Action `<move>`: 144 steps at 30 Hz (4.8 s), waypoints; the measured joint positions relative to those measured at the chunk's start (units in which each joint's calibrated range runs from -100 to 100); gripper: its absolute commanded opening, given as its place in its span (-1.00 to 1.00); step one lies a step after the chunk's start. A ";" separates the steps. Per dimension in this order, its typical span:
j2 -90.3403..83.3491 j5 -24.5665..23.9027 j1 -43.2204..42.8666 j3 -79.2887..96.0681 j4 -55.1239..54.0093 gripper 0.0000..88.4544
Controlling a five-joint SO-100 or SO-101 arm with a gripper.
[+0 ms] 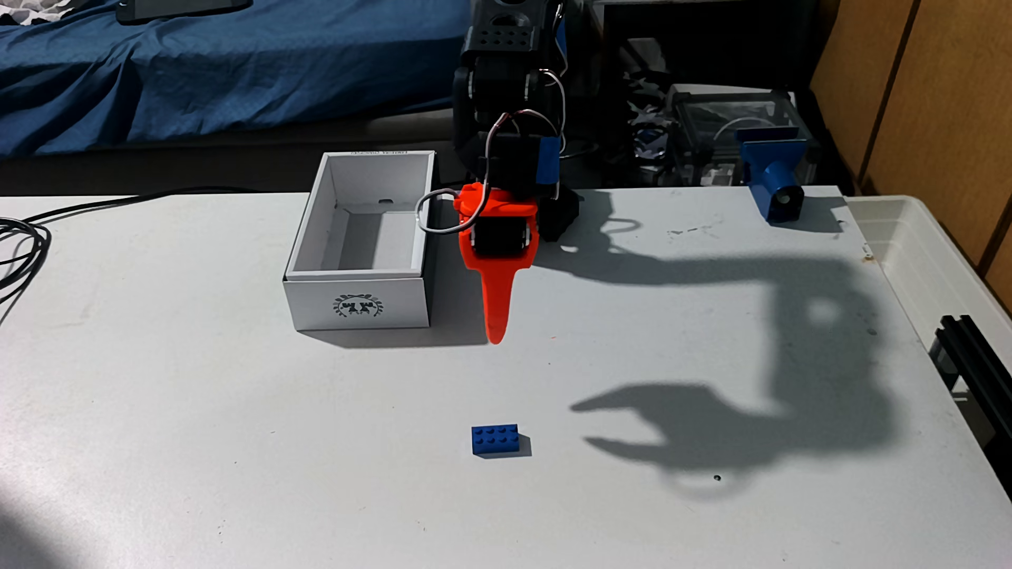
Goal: Grab the blue brick and place in box
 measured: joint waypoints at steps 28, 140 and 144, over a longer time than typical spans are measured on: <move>24.49 -2.58 3.10 -19.49 7.99 -0.45; 49.66 -0.37 0.44 -45.69 17.92 -0.62; 49.66 -0.32 0.44 -45.86 17.92 -0.62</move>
